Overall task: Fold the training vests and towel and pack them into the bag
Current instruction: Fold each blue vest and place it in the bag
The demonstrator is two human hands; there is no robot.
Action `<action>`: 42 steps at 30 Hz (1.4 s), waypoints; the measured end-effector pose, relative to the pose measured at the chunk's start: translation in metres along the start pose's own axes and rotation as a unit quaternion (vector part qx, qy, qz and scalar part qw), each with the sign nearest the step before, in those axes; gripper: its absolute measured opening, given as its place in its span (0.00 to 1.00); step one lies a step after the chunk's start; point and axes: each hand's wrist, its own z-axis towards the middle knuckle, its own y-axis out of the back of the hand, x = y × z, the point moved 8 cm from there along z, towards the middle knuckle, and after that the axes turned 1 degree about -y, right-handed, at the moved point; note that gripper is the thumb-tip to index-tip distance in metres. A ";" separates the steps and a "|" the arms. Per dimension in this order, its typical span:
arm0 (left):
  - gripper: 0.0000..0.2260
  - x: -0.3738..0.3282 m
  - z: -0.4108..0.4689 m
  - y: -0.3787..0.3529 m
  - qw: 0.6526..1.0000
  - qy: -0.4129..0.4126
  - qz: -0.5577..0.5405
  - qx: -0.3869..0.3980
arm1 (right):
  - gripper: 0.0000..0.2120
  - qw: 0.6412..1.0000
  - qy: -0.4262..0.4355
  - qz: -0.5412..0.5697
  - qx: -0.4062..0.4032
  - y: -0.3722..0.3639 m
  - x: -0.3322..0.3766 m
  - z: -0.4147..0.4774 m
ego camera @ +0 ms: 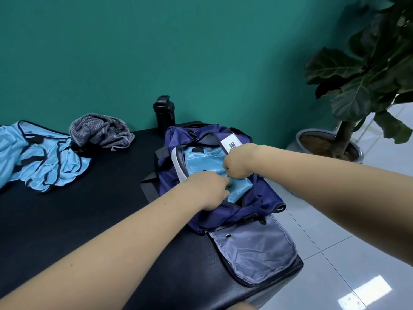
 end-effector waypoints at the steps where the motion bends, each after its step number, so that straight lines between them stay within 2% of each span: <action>1: 0.20 0.001 0.001 -0.003 1.000 -0.004 0.001 0.011 | 0.15 1.000 -0.010 -0.019 0.003 0.002 0.002 0.001; 7: 0.27 -0.002 0.006 -0.018 0.997 -0.037 0.042 0.057 | 0.20 0.996 -0.020 -0.070 -0.045 0.015 -0.006 -0.018; 9: 0.27 -0.004 0.008 -0.021 0.995 -0.031 0.056 0.079 | 0.18 0.992 -0.009 -0.059 -0.109 0.026 -0.013 -0.029; 13: 0.29 -0.011 0.017 -0.022 0.991 0.003 0.078 0.107 | 0.12 0.974 -0.022 0.031 -0.225 0.048 -0.041 -0.048; 18: 0.29 -0.019 0.031 -0.036 0.989 0.009 0.099 0.108 | 0.14 0.975 -0.029 0.090 -0.203 0.036 -0.049 -0.053; 21: 0.24 -0.020 0.024 -0.029 0.994 -0.002 0.088 0.071 | 0.11 0.973 -0.026 0.111 -0.202 0.030 -0.046 -0.052; 25: 0.19 -0.011 -0.012 0.013 0.994 -0.019 0.010 -0.110 | 0.08 0.955 -0.028 0.167 -0.242 0.037 -0.044 -0.057; 28: 0.16 0.011 -0.057 0.029 0.972 -0.015 -0.054 -0.228 | 0.07 0.930 -0.037 0.236 -0.280 0.046 -0.036 -0.065; 30: 0.13 0.031 -0.089 0.026 0.960 0.001 -0.104 -0.260 | 0.06 0.901 -0.031 0.300 -0.311 0.055 -0.022 -0.071; 32: 0.10 0.051 -0.119 0.017 0.950 0.019 -0.134 -0.280 | 0.05 0.857 -0.019 0.375 -0.353 0.063 0.000 -0.078; 37: 0.06 0.115 -0.184 -0.025 0.937 0.090 -0.214 -0.263 | 0.04 0.761 -0.007 0.516 -0.392 0.068 0.083 -0.082; 40: 0.07 0.149 -0.217 -0.052 0.922 0.140 -0.267 -0.245 | 0.05 0.721 -0.006 0.587 -0.368 0.064 0.137 -0.077; 42: 0.07 0.168 -0.236 -0.070 0.909 0.174 -0.298 -0.234 | 0.06 0.710 0.003 0.615 -0.343 0.061 0.173 -0.072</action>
